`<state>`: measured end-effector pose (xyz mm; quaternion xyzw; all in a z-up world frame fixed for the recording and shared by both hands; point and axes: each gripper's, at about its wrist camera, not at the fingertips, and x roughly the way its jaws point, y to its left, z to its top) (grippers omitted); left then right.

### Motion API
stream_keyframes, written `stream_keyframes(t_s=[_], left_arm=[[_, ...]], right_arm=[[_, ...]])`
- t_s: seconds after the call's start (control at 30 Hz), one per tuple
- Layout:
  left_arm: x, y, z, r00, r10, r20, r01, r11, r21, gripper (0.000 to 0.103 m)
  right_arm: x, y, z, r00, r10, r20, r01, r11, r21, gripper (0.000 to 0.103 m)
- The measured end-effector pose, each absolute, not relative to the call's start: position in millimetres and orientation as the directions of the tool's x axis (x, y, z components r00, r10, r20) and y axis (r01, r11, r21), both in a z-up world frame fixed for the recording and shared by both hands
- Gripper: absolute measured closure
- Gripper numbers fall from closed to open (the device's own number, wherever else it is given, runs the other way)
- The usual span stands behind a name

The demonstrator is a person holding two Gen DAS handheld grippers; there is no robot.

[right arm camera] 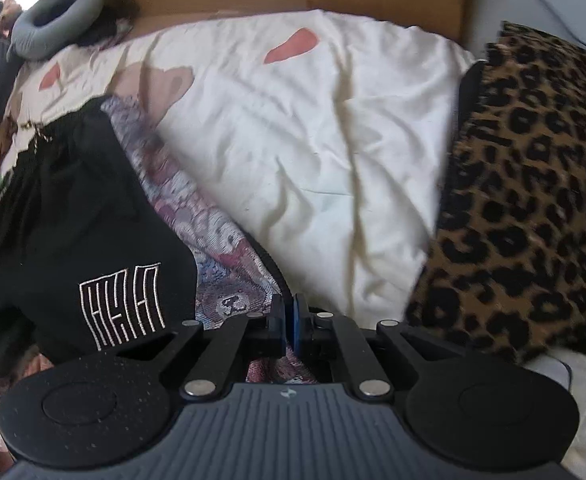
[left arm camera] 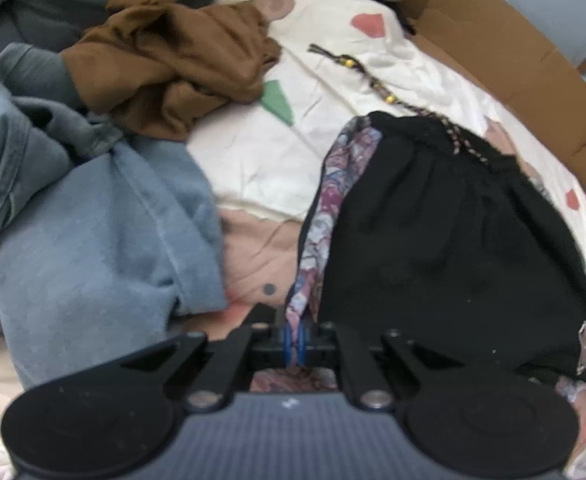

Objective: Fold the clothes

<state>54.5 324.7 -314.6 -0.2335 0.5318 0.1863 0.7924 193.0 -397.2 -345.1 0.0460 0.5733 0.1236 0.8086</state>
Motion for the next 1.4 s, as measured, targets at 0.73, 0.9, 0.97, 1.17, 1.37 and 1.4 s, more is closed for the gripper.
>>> stream_keyframes(t_s=[0.73, 0.9, 0.97, 1.17, 1.37, 1.4], left_arm=[[60, 271, -279, 0.371, -0.134, -0.919, -0.374, 0.884, -0.280, 0.099], [56, 284, -301, 0.294, -0.058, -0.954, -0.456, 0.869, -0.194, 0.094], [55, 290, -302, 0.284, -0.024, -0.959, -0.484, 0.860, -0.165, 0.091], [80, 300, -287, 0.337, -0.004, -0.941, -0.474, 0.863, -0.173, 0.061], [123, 299, -282, 0.405, -0.014, -0.914, -0.457, 0.863, -0.215, 0.046], [132, 298, -283, 0.413, -0.015, -0.910, -0.449, 0.866, -0.218, 0.046]], right_arm=[[104, -500, -270, 0.326, 0.118, -0.938, 0.125, 0.978, 0.166, 0.102], [97, -503, -281, 0.313, 0.081, -0.946, 0.168, 0.976, 0.139, 0.099], [98, -503, -284, 0.325, 0.096, -0.941, 0.181, 0.970, 0.162, 0.092], [106, -482, -281, 0.385, 0.146, -0.911, 0.126, 0.970, 0.209, 0.057], [122, -461, -292, 0.388, 0.192, -0.901, 0.102, 0.963, 0.249, 0.056], [125, -456, -294, 0.386, 0.211, -0.898, 0.088, 0.961, 0.263, 0.056]])
